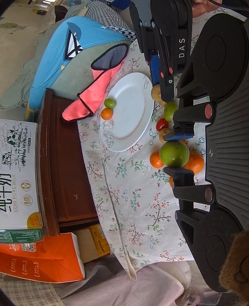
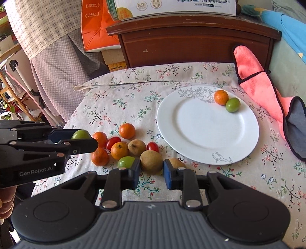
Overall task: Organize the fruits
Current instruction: 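Carry both fruits onto the white plate and open both tools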
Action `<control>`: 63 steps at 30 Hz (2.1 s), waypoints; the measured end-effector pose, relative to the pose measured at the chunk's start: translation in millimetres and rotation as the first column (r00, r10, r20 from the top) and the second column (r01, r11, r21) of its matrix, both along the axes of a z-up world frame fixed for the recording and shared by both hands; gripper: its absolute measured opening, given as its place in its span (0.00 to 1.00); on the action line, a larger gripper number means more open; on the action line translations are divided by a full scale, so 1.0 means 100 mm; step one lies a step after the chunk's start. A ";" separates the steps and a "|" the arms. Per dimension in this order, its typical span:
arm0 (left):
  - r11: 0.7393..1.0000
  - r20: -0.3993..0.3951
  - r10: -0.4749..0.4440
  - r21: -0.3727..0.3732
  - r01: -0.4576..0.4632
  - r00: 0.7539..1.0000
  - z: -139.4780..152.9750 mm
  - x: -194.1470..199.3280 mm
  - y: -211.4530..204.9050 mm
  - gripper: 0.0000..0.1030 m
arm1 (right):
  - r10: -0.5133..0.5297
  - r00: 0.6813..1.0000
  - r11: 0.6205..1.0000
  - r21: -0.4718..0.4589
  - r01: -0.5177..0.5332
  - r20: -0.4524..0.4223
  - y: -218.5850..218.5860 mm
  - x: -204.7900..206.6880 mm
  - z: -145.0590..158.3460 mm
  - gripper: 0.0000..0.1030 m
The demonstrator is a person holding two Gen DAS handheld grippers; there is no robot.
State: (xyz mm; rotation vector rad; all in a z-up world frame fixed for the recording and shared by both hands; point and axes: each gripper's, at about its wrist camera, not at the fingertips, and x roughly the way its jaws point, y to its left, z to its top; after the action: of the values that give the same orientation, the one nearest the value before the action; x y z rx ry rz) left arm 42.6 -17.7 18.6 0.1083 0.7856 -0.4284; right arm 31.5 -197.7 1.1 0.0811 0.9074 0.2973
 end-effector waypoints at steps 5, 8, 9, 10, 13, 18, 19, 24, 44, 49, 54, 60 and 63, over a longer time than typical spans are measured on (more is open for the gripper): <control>1.000 0.038 -0.024 -0.011 0.025 0.999 0.17 0.10 -0.07 0.25 | -0.040 0.999 0.999 0.012 0.039 0.027 -0.08 0.02 0.11 0.25; 0.999 0.057 -0.054 -0.001 0.054 0.997 0.26 0.20 -0.17 0.25 | -0.070 0.996 0.997 0.025 0.069 0.049 -0.15 0.05 0.19 0.25; 0.998 0.067 -0.066 0.003 0.066 0.996 0.29 0.23 -0.22 0.25 | -0.084 0.995 0.996 0.029 0.082 0.060 -0.19 0.06 0.23 0.25; 0.997 0.072 -0.076 0.001 0.076 0.995 0.32 0.26 -0.25 0.25 | -0.097 0.993 0.995 0.036 0.095 0.069 -0.23 0.08 0.27 0.25; 0.995 0.074 -0.092 -0.018 0.094 0.993 0.37 0.39 -0.33 0.25 | -0.134 0.987 0.990 0.048 0.130 0.091 -0.34 0.13 0.35 0.25; 0.994 0.055 -0.088 -0.054 0.091 0.995 0.33 0.60 -0.44 0.25 | -0.204 0.973 0.979 0.043 0.200 0.104 -0.54 0.27 0.38 0.25; 0.994 0.048 -0.086 -0.061 0.088 0.995 0.32 0.65 -0.45 0.25 | -0.215 0.971 0.977 0.041 0.211 0.103 -0.57 0.29 0.38 0.25; 0.993 0.035 -0.079 -0.087 0.081 0.996 0.18 0.87 -0.58 0.25 | -0.285 0.956 0.958 0.058 0.281 0.070 -0.76 0.45 0.27 0.25; 0.993 -0.082 -0.061 -0.104 0.052 0.995 -0.48 1.32 -0.87 0.25 | -0.428 0.897 0.902 0.002 0.431 -0.108 -0.99 0.74 -0.35 0.25; 0.994 -0.095 -0.052 -0.103 0.043 0.994 -0.53 1.36 -0.89 0.25 | -0.439 0.889 0.897 -0.002 0.443 -0.125 -1.01 0.77 -0.41 0.26; 0.992 -0.079 -0.037 -0.121 0.027 0.996 -0.46 1.33 -0.87 0.27 | -0.445 0.888 0.892 0.025 0.451 -0.119 -1.00 0.77 -0.37 0.28; 0.990 -0.065 -0.026 -0.141 0.017 0.998 -0.35 1.29 -0.84 0.29 | -0.463 0.880 0.881 0.054 0.470 -0.105 -1.04 0.75 -0.30 0.28; 0.988 -0.064 -0.016 -0.153 0.006 0.998 -0.30 1.27 -0.81 0.32 | -0.458 0.883 0.883 0.066 0.465 -0.101 -1.04 0.74 -0.27 0.28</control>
State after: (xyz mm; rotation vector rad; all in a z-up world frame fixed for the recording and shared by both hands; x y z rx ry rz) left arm 169.1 -99.0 -11.1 -0.0448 0.8133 -0.5036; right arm 105.9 -301.7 -26.1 0.3897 0.9274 -0.1146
